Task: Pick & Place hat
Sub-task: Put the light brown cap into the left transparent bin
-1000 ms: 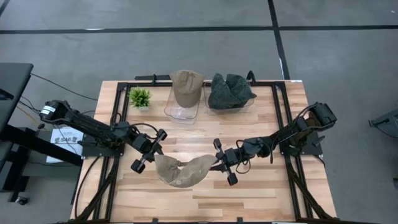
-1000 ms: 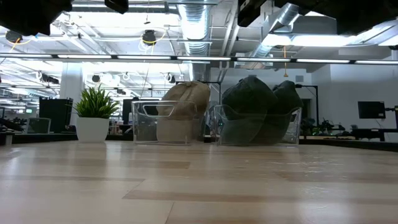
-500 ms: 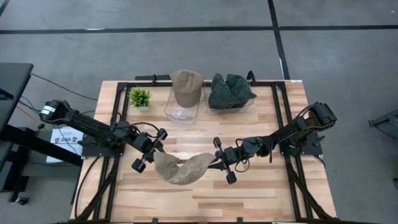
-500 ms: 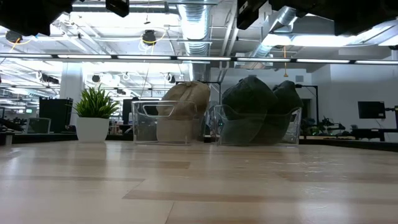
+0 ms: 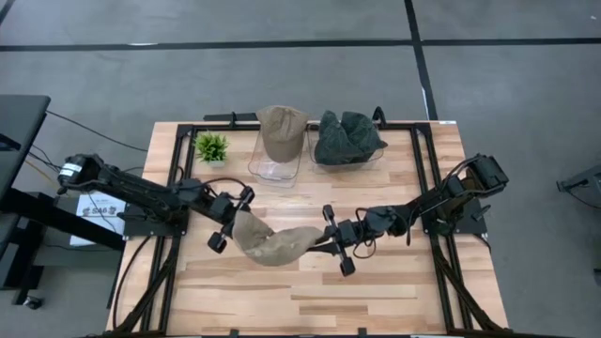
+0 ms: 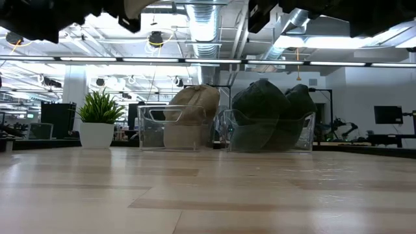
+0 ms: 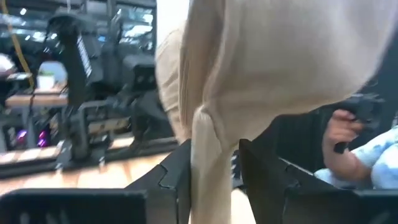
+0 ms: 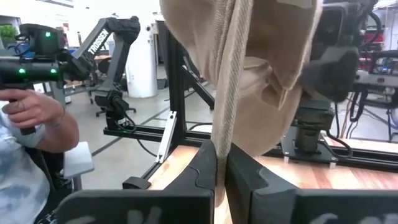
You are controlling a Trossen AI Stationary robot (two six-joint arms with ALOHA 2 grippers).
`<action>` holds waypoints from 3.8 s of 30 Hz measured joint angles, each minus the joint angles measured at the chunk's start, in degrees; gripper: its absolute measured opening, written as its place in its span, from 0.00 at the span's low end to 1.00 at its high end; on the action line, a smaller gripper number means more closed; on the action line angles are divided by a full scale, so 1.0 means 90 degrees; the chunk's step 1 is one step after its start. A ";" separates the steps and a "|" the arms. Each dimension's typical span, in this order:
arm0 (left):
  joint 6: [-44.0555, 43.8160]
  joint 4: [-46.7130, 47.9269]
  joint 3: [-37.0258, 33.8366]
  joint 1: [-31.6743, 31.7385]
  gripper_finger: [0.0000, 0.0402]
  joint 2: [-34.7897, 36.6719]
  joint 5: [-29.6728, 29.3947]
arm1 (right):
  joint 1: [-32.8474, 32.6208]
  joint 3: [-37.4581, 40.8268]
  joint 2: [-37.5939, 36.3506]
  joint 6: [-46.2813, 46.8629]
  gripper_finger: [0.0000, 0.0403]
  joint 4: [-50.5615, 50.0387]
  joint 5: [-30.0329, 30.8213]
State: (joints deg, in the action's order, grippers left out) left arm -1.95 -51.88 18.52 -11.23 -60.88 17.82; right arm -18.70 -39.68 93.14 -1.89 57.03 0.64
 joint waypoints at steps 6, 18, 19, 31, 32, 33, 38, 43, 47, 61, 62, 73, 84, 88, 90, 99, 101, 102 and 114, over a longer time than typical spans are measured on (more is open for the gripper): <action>-0.0094 0.0386 0.0000 0.0187 0.32 -0.0002 0.0244 | 0.0007 0.0000 0.0000 0.0000 0.01 0.0035 0.0044; -0.0488 0.1346 0.0007 0.0183 0.33 0.0103 0.0940 | -0.0058 0.0000 0.0000 -0.0002 0.01 0.0051 0.0130; -0.0486 0.1479 0.0007 0.0196 0.33 0.0135 0.0956 | -0.0058 0.0000 0.0000 -0.0007 0.01 0.0084 0.0130; -0.0166 0.2535 0.0000 0.0819 0.33 0.0271 0.1013 | -0.0246 -0.0002 -0.0028 -0.0308 0.01 0.0283 0.0716; -0.0164 0.2584 0.0000 0.0901 0.33 0.0278 0.1010 | -0.0294 -0.0002 -0.0046 -0.0313 0.01 0.0271 0.0867; -0.0160 0.2646 -0.0001 0.0980 0.33 0.0306 0.1004 | -0.0337 -0.0002 -0.0093 -0.0340 0.01 0.0175 0.1006; -0.0146 0.2885 -0.0007 0.1344 0.33 0.0618 0.0976 | -0.0663 -0.0002 -0.0482 -0.0477 0.01 -0.0500 0.2026; -0.0146 0.3137 -0.0007 0.1551 0.33 0.1308 0.1036 | -0.1147 -0.0002 -0.0853 -0.0631 0.01 -0.1531 0.3631; -0.0145 0.3093 -0.0007 0.1538 0.33 0.1953 0.1080 | -0.1265 -0.0002 -0.0969 -0.0461 0.01 -0.2341 0.4110; 0.1859 0.3107 -0.0007 0.1109 0.33 0.2215 0.0389 | -0.0434 0.0000 -0.0851 0.0716 0.01 -0.3496 0.2650; 0.2112 0.3111 -0.0007 0.1032 0.33 0.2152 0.0137 | -0.0403 0.0000 -0.0841 0.0721 0.01 -0.3494 0.2544; 0.3188 0.3084 -0.0007 0.0486 0.33 0.1652 -0.1078 | -0.0432 0.0000 -0.0840 0.0726 0.01 -0.3489 0.2255; 0.3191 0.3033 -0.0007 0.0214 0.33 0.1405 -0.1078 | -0.0359 0.0000 -0.0839 0.0722 0.01 -0.3429 0.2262; 0.3191 0.3019 -0.0007 0.0144 0.33 0.1406 -0.1078 | -0.0364 0.0000 -0.0838 0.0721 0.01 -0.3429 0.2262; 0.3188 0.3016 -0.0007 0.0114 0.33 0.1406 -0.1078 | -0.0364 0.0000 -0.0838 0.0721 0.01 -0.3429 0.2263; 0.3169 0.2784 -0.0007 0.0076 0.33 0.1406 -0.0951 | -0.0364 0.0000 -0.0838 0.0718 0.01 -0.3314 0.2272; 0.3169 0.2748 -0.0006 0.0076 0.33 0.1406 -0.0862 | -0.0364 0.0000 -0.0838 0.0716 0.01 -0.3307 0.2272; 0.3169 0.2746 -0.0006 0.0076 0.33 0.1405 -0.0845 | -0.0364 0.0000 -0.0838 0.0716 0.01 -0.3308 0.2272; 0.3167 0.2076 -0.0005 0.0078 0.10 0.0755 -0.0976 | -0.0364 0.0000 -0.0838 0.0719 0.02 -0.3308 0.2269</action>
State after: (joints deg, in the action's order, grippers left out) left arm 26.55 -33.20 18.48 -10.52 -54.08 9.04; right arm -21.98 -39.68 85.60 4.58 27.25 21.06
